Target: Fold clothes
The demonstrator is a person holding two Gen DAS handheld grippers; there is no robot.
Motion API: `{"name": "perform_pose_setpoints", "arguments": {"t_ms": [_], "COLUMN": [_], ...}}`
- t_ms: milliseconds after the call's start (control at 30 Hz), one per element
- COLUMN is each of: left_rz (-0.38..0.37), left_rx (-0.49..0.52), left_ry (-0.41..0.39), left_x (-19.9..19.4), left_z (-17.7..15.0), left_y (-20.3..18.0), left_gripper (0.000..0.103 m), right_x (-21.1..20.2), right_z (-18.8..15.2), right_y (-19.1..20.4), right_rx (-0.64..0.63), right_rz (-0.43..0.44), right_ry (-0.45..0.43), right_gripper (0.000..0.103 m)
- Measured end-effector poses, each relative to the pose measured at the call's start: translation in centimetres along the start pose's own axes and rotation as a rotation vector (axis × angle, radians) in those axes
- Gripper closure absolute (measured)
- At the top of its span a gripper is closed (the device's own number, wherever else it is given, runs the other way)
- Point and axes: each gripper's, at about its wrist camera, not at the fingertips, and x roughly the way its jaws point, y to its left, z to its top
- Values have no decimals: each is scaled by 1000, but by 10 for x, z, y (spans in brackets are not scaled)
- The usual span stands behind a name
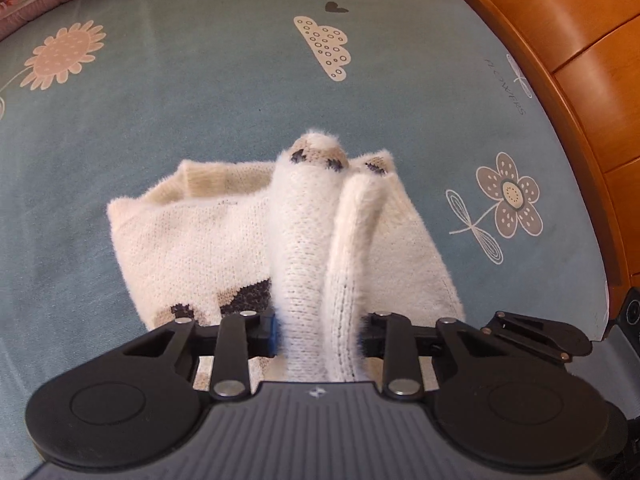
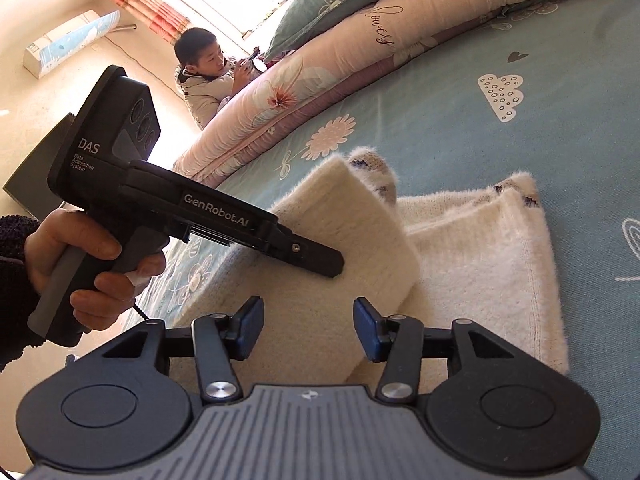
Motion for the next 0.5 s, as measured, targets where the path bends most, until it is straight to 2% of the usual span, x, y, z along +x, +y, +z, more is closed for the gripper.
{"name": "perform_pose_setpoints", "arguments": {"t_ms": [167, 233, 300, 367, 500], "left_rz": [158, 190, 222, 234, 230], "left_rx": [-9, -47, -86, -127, -213], "left_ry": [-79, -87, -94, -100, -99], "left_x": [-60, -75, -89, -99, -102], "left_z": [-10, -16, -23, -32, -53], "left_y": [15, 26, 36, 47, 68], "left_gripper": [75, 76, 76, 76, 76], "right_x": [14, 20, 25, 32, 62], "right_z": [-4, -6, -8, -10, -11], "right_y": [-5, -8, -10, -12, -5], "right_rx": [20, 28, 36, 44, 61], "right_rz": [-43, -60, -77, -93, -41], "right_ry": [36, 51, 66, 81, 104], "right_gripper": [44, 45, 52, 65, 69]}}
